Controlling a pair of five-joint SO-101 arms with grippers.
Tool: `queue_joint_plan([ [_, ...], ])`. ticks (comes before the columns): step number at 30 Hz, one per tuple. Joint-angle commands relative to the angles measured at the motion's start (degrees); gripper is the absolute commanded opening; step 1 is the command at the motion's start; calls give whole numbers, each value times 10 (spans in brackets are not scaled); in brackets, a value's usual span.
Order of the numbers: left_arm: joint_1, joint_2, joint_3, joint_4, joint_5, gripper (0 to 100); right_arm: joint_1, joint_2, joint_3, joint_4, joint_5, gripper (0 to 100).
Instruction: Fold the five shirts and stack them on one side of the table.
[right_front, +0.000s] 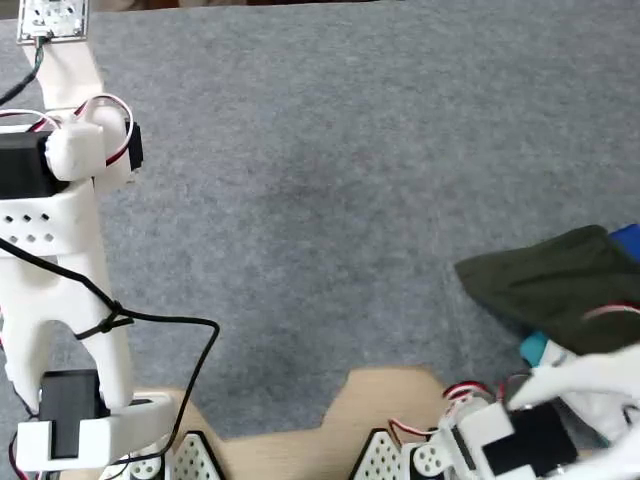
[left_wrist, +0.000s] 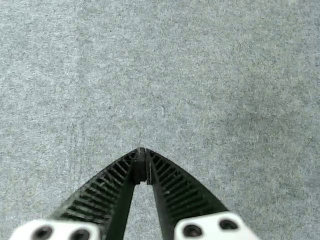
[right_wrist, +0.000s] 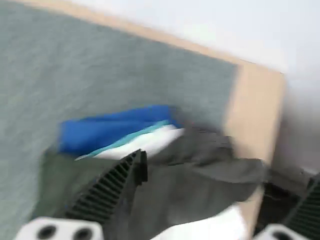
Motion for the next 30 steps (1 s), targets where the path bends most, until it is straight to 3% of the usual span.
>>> queue_joint_plan([
  [1,-4,-19,10,4,1,22,-113,-34,-24,40,1,452],
  [4,-14,-24,38,4,4,22,-192,-35,-24,74,0,360],
  [10,-53,-88,101,4,25,20,-319,-32,-24,107,0,10],
  [15,-84,-186,197,2,23,20,-418,-36,-28,108,5,11],
  [20,-118,-303,338,-6,14,20,-498,-53,-23,185,71,5],
  [25,-162,-436,585,-110,-69,20,-513,-160,74,175,107,5],
  [30,-213,-590,808,-230,-81,20,-509,-314,320,90,158,5],
])
